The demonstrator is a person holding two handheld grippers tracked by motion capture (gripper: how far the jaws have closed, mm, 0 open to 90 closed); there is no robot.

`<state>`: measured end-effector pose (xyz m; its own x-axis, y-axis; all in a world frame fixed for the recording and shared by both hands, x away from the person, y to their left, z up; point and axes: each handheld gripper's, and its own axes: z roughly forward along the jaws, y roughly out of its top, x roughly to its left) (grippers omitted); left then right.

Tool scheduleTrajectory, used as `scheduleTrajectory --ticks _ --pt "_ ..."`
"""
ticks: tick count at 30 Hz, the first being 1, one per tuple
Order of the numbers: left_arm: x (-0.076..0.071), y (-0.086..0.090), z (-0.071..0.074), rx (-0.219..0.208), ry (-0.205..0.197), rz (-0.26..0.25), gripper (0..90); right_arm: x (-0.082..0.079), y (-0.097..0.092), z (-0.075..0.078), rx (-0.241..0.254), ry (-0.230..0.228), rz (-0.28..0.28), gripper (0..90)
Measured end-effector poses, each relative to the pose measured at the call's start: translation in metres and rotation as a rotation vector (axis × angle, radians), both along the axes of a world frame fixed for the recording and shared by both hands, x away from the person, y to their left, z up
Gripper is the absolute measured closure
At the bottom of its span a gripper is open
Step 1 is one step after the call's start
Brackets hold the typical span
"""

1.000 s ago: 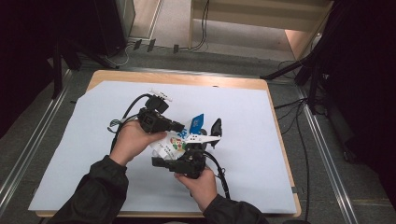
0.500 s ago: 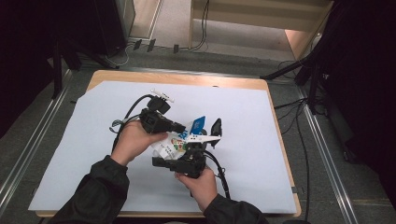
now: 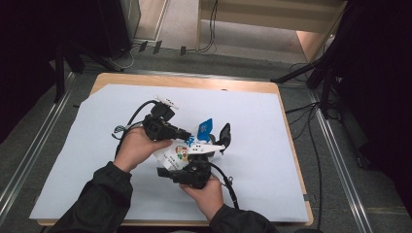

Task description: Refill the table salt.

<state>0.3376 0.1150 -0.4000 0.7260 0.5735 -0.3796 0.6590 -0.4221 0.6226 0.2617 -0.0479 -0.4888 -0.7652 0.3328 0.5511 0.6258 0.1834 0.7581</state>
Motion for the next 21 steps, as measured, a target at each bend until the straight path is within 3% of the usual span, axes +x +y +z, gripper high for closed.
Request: scheduleTrajectory --ticks 21 --pt "-0.001 0.008 -0.003 -0.013 0.029 -0.031 90.0 -0.003 0.002 -0.015 -0.059 -0.046 -0.008 61.0"
